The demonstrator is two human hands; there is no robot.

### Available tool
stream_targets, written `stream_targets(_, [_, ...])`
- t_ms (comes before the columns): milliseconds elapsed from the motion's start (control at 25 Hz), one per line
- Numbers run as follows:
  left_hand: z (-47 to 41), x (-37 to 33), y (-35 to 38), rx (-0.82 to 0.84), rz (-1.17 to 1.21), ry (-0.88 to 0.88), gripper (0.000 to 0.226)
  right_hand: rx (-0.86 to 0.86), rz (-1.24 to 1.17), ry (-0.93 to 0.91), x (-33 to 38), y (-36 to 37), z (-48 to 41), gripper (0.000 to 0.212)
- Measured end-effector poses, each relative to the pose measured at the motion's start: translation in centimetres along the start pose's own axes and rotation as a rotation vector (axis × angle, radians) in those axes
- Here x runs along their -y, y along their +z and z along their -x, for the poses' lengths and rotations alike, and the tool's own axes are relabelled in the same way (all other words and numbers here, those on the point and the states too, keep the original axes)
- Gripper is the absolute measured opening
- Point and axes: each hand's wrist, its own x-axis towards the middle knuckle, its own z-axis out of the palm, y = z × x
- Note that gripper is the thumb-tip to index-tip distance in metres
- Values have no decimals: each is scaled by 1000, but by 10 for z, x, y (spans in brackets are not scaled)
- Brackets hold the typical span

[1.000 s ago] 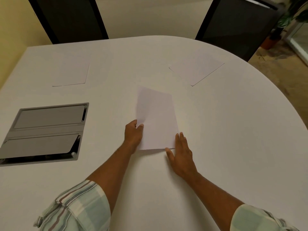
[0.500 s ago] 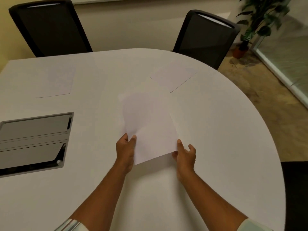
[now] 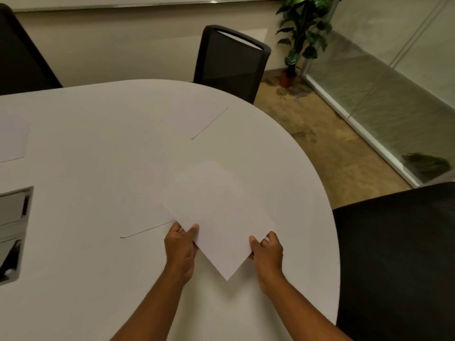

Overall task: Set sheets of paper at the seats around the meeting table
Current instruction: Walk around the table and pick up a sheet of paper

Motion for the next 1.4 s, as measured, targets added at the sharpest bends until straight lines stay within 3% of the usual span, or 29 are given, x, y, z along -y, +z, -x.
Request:
stream_targets(120, [-6,0,0,-59,-95,-9,21,13,125,-20,-2,-48,-11,16])
stream_targets(280, [-1,15,-2,-36,-281,-43,31,-110,231,-4,-8,-90,-32,35])
stream_targets(760, [7,52,-2,-110,-517,-197,24,-253,420,6,-31,-98,-70,52])
stream_targets(920, [14,53,3,-160,-825,-104,62,-214,566,-132,-33,-95,-60,62])
stream_targets(1040, [20,55,3,-213,-1276,100,99,-130,809,-331,-43,-90,-44,58])
stream_targets(1160, [25,61,3,-61,-1543,349,100,48,1124,-377,-62,-83,-29,66])
stream_targets(1280, [26,73,4,240,-1749,350,96,139,1287,-371,-79,-81,-25,75])
stream_targets(1400, [25,83,0,349,-1844,320,93,164,1351,-373,-80,-79,-26,73])
